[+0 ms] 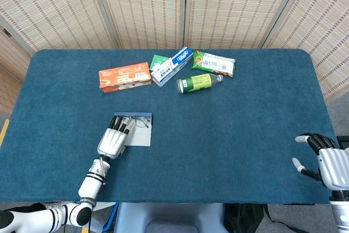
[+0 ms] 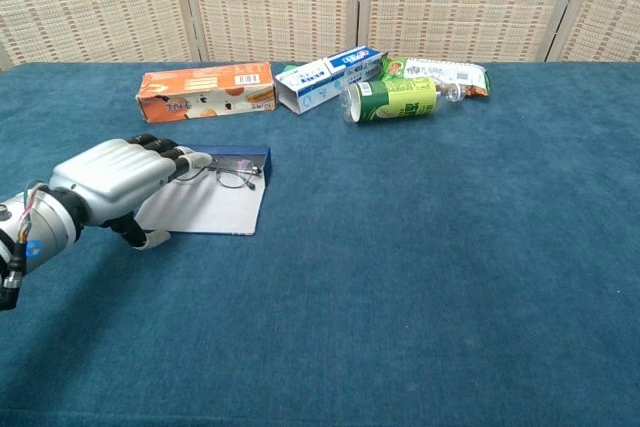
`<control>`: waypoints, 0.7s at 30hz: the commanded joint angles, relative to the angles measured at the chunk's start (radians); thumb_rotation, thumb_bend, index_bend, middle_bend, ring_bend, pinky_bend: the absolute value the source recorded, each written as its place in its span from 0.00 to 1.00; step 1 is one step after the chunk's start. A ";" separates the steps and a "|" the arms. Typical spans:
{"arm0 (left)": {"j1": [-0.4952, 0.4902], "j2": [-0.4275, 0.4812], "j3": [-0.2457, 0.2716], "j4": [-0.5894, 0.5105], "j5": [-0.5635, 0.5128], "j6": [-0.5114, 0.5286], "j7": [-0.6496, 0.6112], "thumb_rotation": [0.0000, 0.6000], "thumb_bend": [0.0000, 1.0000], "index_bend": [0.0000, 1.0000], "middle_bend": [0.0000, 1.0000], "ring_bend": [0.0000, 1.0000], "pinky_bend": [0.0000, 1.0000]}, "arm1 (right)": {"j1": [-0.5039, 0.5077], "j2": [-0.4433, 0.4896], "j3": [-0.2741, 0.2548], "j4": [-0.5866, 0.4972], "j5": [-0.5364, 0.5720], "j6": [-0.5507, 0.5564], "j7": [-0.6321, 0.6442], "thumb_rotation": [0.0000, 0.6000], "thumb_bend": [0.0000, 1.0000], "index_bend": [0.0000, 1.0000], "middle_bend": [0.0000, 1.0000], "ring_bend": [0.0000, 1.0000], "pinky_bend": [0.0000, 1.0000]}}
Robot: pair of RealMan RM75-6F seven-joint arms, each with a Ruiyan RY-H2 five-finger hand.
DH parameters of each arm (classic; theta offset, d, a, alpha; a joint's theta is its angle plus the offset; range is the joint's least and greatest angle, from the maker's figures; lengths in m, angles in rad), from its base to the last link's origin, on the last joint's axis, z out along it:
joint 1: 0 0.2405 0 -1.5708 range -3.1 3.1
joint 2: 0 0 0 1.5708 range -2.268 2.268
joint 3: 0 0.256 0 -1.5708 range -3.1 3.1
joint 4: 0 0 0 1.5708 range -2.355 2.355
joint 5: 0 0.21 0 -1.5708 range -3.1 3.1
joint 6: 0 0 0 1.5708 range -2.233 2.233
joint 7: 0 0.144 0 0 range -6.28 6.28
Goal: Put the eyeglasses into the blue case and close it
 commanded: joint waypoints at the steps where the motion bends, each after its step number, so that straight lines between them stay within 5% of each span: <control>1: -0.004 0.003 -0.001 -0.005 -0.014 -0.006 0.013 1.00 0.30 0.00 0.00 0.00 0.00 | 0.000 0.000 -0.001 0.001 0.000 -0.001 0.000 1.00 0.25 0.33 0.30 0.23 0.23; 21: -0.032 -0.012 -0.016 0.021 -0.054 -0.013 0.002 1.00 0.30 0.00 0.00 0.00 0.00 | -0.002 -0.004 -0.001 0.008 0.003 -0.002 0.007 1.00 0.25 0.33 0.30 0.23 0.23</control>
